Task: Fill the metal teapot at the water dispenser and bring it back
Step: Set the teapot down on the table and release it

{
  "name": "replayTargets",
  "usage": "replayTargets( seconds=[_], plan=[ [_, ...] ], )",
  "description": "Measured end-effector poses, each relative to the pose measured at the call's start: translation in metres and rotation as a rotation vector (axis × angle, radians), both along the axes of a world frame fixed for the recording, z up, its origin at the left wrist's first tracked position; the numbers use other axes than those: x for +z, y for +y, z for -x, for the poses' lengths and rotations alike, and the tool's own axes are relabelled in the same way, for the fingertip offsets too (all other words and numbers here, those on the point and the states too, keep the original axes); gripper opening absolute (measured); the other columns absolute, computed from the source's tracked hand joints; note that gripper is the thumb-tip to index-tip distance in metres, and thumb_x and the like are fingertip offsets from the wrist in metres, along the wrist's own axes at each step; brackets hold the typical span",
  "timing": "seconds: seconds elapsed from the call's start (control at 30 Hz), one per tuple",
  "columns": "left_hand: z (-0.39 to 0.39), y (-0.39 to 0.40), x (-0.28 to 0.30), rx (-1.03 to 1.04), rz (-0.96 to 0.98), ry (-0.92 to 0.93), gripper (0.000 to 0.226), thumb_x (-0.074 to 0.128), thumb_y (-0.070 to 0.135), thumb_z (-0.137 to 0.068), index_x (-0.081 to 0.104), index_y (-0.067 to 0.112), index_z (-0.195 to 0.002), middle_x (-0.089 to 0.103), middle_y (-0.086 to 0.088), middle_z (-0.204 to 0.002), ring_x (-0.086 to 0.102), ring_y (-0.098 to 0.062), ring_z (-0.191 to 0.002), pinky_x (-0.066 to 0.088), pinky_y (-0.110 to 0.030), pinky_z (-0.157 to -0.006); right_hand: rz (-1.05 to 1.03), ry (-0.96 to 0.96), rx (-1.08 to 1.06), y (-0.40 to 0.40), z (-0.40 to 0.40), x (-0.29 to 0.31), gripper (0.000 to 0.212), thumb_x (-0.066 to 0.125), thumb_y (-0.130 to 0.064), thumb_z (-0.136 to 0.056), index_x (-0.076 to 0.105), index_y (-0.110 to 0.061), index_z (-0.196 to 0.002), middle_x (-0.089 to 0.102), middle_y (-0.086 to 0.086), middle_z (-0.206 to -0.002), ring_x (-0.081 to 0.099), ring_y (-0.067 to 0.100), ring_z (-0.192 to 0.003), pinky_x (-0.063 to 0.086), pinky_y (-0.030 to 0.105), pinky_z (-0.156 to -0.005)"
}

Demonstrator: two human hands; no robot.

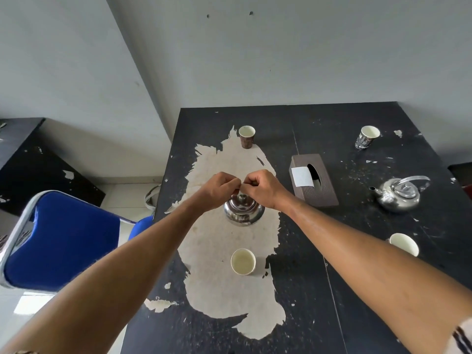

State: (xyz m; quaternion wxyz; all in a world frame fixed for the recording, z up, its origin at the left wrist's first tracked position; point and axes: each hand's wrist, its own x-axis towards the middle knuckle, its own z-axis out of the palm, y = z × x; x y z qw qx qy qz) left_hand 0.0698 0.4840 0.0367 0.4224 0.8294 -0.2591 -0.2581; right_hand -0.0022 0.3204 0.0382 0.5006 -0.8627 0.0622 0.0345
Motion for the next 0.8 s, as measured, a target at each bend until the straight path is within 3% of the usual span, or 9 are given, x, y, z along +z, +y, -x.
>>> replayTargets(
  seconds=[0.13, 0.2, 0.3, 0.37, 0.5, 0.67, 0.8],
  plan=[
    [-0.035, -0.009, -0.031, 0.02, -0.032, 0.037, 0.039, 0.041, 0.033, -0.088, 0.053, 0.013, -0.057, 0.043, 0.014, -0.044, 0.041, -0.001, -0.044, 0.034, -0.011, -0.043, 0.008, 0.041, -0.003, -0.008, -0.037, -0.029, 0.033, 0.068, -0.036, -0.088, 0.072, -0.004, -0.08, 0.072, 0.009, -0.075, 0.069, 0.023, -0.074, 0.059, 0.037, -0.067],
    [-0.045, -0.011, -0.04, 0.029, -0.032, 0.045, 0.041, 0.04, 0.033, -0.089, 0.056, 0.011, -0.058, 0.045, 0.013, -0.047, 0.043, 0.0, -0.046, 0.035, -0.012, -0.043, 0.011, 0.047, 0.002, -0.01, -0.048, -0.037, 0.033, 0.068, -0.036, -0.088, 0.072, -0.005, -0.079, 0.071, 0.008, -0.075, 0.069, 0.02, -0.073, 0.059, 0.037, -0.068],
    [-0.067, -0.014, -0.058, 0.05, -0.026, 0.04, 0.047, 0.04, 0.032, -0.089, 0.058, -0.005, -0.068, 0.045, 0.002, -0.055, 0.04, -0.002, -0.047, 0.034, -0.012, -0.044, 0.002, 0.053, 0.004, -0.013, -0.071, -0.052, 0.033, 0.068, -0.035, -0.086, 0.07, -0.004, -0.075, 0.069, 0.003, -0.068, 0.062, 0.009, -0.064, 0.055, 0.033, -0.062],
    [-0.079, -0.016, -0.068, 0.05, -0.028, 0.041, 0.045, 0.04, 0.031, -0.09, 0.056, -0.001, -0.063, 0.044, 0.007, -0.052, 0.039, -0.001, -0.046, 0.033, -0.012, -0.043, -0.004, 0.062, -0.003, -0.016, -0.084, -0.062, 0.034, 0.068, -0.035, -0.086, 0.069, -0.003, -0.075, 0.068, 0.006, -0.068, 0.061, 0.009, -0.063, 0.055, 0.036, -0.062],
    [-0.096, -0.022, -0.081, 0.061, -0.035, 0.062, 0.038, 0.04, 0.032, -0.089, 0.049, 0.018, -0.054, 0.041, 0.012, -0.045, 0.038, -0.002, -0.044, 0.032, -0.013, -0.044, -0.001, 0.08, -0.012, -0.02, -0.104, -0.079, 0.032, 0.068, -0.031, -0.09, 0.07, -0.001, -0.08, 0.071, 0.013, -0.077, 0.07, 0.026, -0.076, 0.061, 0.046, -0.074],
    [-0.109, -0.029, -0.098, 0.066, -0.034, 0.063, 0.036, 0.042, 0.03, -0.088, 0.047, 0.013, -0.056, 0.04, 0.0, -0.055, 0.034, -0.005, -0.048, 0.031, -0.023, -0.049, 0.004, 0.111, -0.026, -0.024, -0.118, -0.099, 0.027, 0.069, -0.028, -0.09, 0.07, -0.003, -0.079, 0.071, 0.009, -0.076, 0.069, 0.022, -0.075, 0.061, 0.05, -0.076],
    [-0.111, -0.035, -0.111, 0.096, -0.01, 0.103, 0.036, 0.043, 0.029, -0.087, 0.042, 0.017, -0.052, 0.037, 0.009, -0.05, 0.033, -0.005, -0.048, 0.03, -0.021, -0.048, -0.019, 0.134, -0.048, -0.027, -0.12, -0.111, 0.028, 0.068, -0.027, -0.09, 0.069, -0.001, -0.08, 0.069, 0.01, -0.075, 0.063, 0.016, -0.071, 0.058, 0.051, -0.075]
  ],
)
